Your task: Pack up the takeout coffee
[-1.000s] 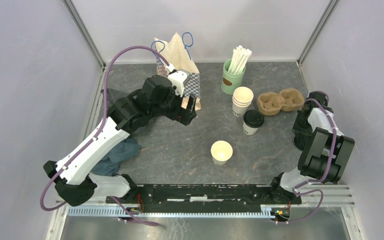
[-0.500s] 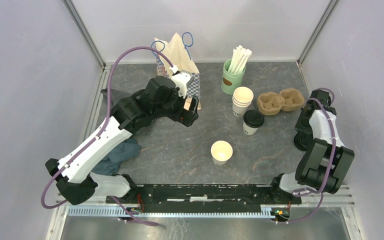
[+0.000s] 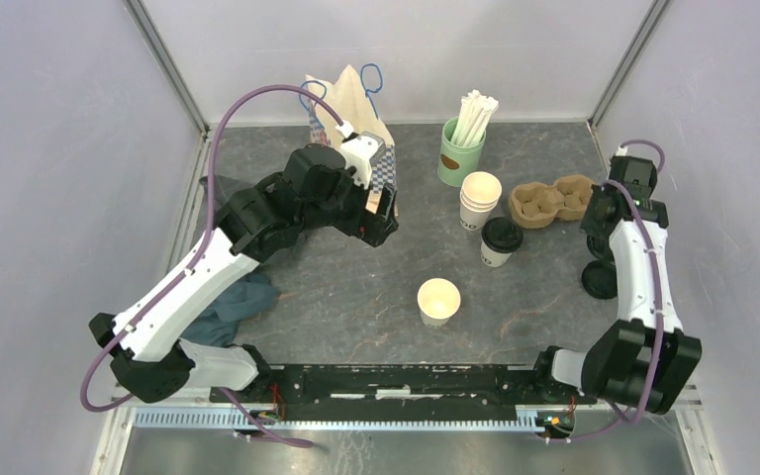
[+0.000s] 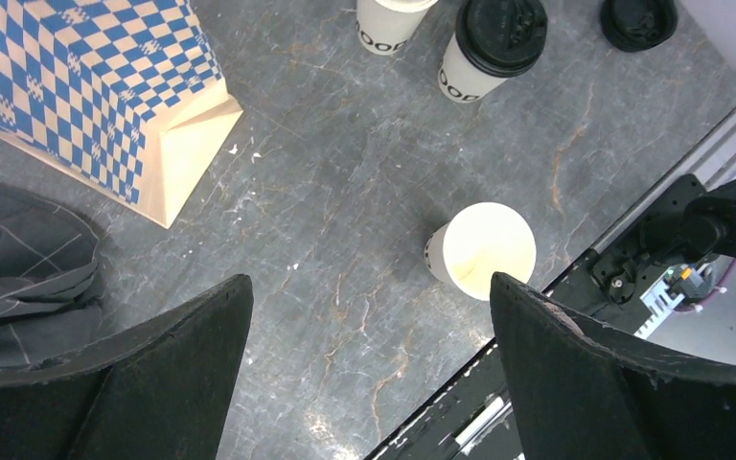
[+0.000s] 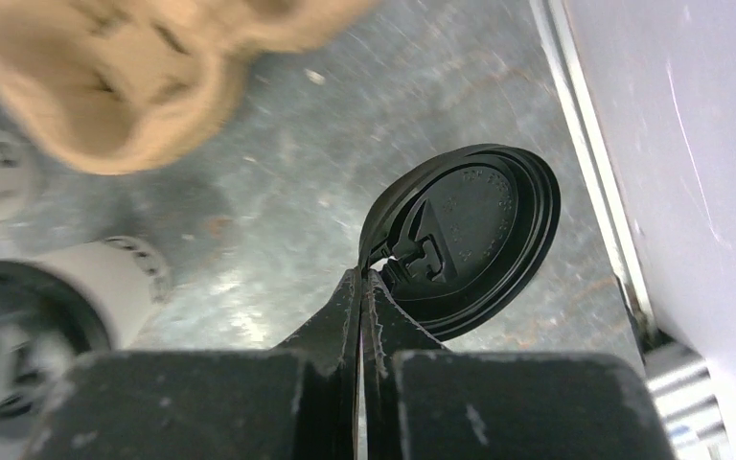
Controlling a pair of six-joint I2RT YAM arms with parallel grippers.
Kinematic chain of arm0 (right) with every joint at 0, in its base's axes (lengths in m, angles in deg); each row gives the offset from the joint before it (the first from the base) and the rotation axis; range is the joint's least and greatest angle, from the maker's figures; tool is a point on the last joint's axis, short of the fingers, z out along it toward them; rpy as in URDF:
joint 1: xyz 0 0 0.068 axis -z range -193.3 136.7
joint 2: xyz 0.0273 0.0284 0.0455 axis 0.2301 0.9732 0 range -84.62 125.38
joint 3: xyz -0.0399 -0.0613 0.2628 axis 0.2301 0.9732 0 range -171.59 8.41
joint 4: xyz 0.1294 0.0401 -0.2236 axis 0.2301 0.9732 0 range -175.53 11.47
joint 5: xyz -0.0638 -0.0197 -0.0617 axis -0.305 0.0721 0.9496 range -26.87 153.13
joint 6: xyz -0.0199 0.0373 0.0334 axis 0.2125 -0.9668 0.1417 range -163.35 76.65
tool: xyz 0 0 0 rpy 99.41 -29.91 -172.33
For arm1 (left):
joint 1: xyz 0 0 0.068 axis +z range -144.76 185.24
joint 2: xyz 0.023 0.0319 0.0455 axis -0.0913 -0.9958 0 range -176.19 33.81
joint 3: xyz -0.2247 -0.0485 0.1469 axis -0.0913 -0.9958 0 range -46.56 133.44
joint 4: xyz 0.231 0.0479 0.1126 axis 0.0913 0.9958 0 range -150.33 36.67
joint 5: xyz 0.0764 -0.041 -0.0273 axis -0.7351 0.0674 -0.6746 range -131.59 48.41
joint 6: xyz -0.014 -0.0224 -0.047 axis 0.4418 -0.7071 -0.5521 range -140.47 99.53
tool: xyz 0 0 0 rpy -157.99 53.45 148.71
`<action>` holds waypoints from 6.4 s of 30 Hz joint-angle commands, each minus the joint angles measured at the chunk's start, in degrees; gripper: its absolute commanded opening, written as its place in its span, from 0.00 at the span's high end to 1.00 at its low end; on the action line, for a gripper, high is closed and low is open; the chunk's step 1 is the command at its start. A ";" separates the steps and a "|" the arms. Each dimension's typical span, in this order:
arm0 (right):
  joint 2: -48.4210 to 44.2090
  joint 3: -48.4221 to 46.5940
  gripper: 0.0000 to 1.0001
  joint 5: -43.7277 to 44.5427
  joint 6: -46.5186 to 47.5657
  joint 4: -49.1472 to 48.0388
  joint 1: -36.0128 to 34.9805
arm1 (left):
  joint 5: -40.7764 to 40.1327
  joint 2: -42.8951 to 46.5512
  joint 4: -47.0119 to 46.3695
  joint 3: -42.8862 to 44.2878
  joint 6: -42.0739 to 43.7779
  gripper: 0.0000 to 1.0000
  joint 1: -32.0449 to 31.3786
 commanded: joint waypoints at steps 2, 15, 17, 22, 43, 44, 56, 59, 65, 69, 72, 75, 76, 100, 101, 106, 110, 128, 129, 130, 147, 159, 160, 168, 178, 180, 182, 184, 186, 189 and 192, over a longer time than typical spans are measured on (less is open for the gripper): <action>-5.45 -8.87 1.00 -9.15 -1.81 -1.29 -3.47 | 4.31 -0.93 -0.84 4.32 -2.08 0.00 1.60; -10.23 -10.96 1.00 -49.85 -21.05 -22.11 -20.27 | 13.93 2.76 -10.32 2.33 -25.20 0.00 5.78; -11.11 -9.05 1.00 -52.44 -25.15 -26.03 -22.32 | 14.58 4.50 -13.74 -0.56 -29.30 0.00 6.11; -12.85 -1.26 1.00 -56.84 -36.00 -38.50 -27.39 | 14.65 6.74 -20.17 -6.64 -38.60 0.00 7.16; -5.72 1.93 1.00 -58.18 -51.74 -50.29 -37.45 | 17.20 11.06 -56.74 -37.42 -67.26 0.00 12.67; -5.56 2.21 1.00 -57.96 -51.80 -50.27 -37.81 | 16.99 11.60 -56.64 -38.00 -67.15 0.00 12.65; -0.98 -10.39 0.95 -40.10 -13.88 -8.61 -39.04 | 18.61 7.12 -27.76 -29.55 -44.22 0.07 12.82; -1.24 -13.69 0.82 -32.23 -7.33 -1.00 -38.98 | 11.16 1.59 -19.00 -24.26 -35.90 0.12 8.45; -3.18 -16.21 0.59 -20.13 -0.01 7.43 -38.94 | 1.15 -9.52 -20.43 -22.50 -33.98 0.29 1.67; -5.34 -14.56 0.52 -19.72 -0.33 7.61 -38.91 | -0.93 -17.60 -25.60 -22.88 -33.66 0.38 1.16; -6.17 -13.99 0.50 -19.69 -0.53 7.82 -38.91 | -0.99 -24.24 -27.00 -20.47 -32.09 0.42 0.61; -6.22 -14.09 0.49 -19.78 -0.37 8.04 -38.87 | -0.35 -29.07 -27.99 -18.32 -31.61 0.44 -0.64; -6.13 -14.20 0.48 -19.80 -0.22 8.16 -38.96 | -0.25 -30.15 -28.24 -17.79 -31.54 0.44 -1.06; -6.56 -12.25 0.47 -22.20 -0.73 5.60 -38.94 | -1.84 -36.89 -27.77 -17.02 -30.71 0.78 -3.06; -6.61 -12.31 0.47 -22.22 -0.82 5.57 -38.88 | -1.96 -36.48 -27.80 -17.08 -30.71 0.83 -3.05; -7.20 -13.20 0.47 -21.45 -0.79 5.44 -38.92 | -1.97 -33.78 -28.91 -17.65 -30.75 0.98 -2.99; -7.44 -14.04 0.46 -21.16 -0.94 5.62 -38.96 | -2.90 -31.76 -27.76 -16.25 -30.62 0.98 -2.97; -5.77 -35.64 0.11 -39.07 -6.73 -2.57 -38.96 | 22.29 0.61 -43.07 -16.52 -54.46 0.98 15.72; -6.95 -34.01 0.08 -42.39 -8.34 -6.55 -38.90 | 25.80 1.51 -48.63 -18.48 -58.97 0.98 17.11; -8.09 -31.95 0.06 -44.97 -10.69 -12.55 -38.96 | 28.57 2.09 -55.99 -20.83 -63.53 0.98 17.91; -7.65 -15.98 0.02 -60.88 -50.37 -65.06 -40.30 | 40.65 -4.86 -117.53 -28.95 -92.27 0.98 18.36; -3.83 -21.30 0.02 -57.29 -46.62 -58.30 -43.85 | 42.51 -5.87 -115.18 -29.61 -91.01 0.98 18.39; -3.51 -21.96 0.02 -56.84 -45.75 -57.51 -44.12 | 42.63 -5.85 -115.17 -29.68 -90.99 0.98 18.38; -1.96 -23.89 0.02 -55.89 -43.56 -55.59 -45.41 | 42.98 -5.85 -113.33 -30.44 -90.21 0.98 18.39; -1.68 -24.52 0.02 -55.10 -41.69 -53.07 -45.82 | 42.77 -5.59 -111.78 -31.08 -89.33 0.98 18.38; -1.69 -24.62 0.02 -54.79 -41.14 -52.48 -45.88 | 42.75 -5.51 -111.66 -31.15 -89.20 0.98 18.38; -1.56 -24.66 0.02 -54.74 -41.14 -52.45 -45.88 | 42.75 -5.58 -111.59 -31.15 -89.23 0.98 18.39; -1.30 -24.92 0.02 -54.74 -41.46 -52.49 -45.96 | 42.84 -5.59 -111.37 -31.10 -89.09 0.98 18.39; -1.08 -25.22 0.03 -54.83 -41.65 -52.69 -46.01 | 42.92 -5.74 -111.30 -30.95 -89.07 0.98 18.39; -0.95 -25.24 0.08 -54.85 -41.81 -52.82 -46.15 | 42.88 -5.86 -111.30 -30.76 -89.07 0.98 18.37; -0.98 -25.00 0.12 -54.91 -41.97 -52.73 -46.16 | 42.92 -5.94 -111.21 -30.75 -89.07 0.98 18.39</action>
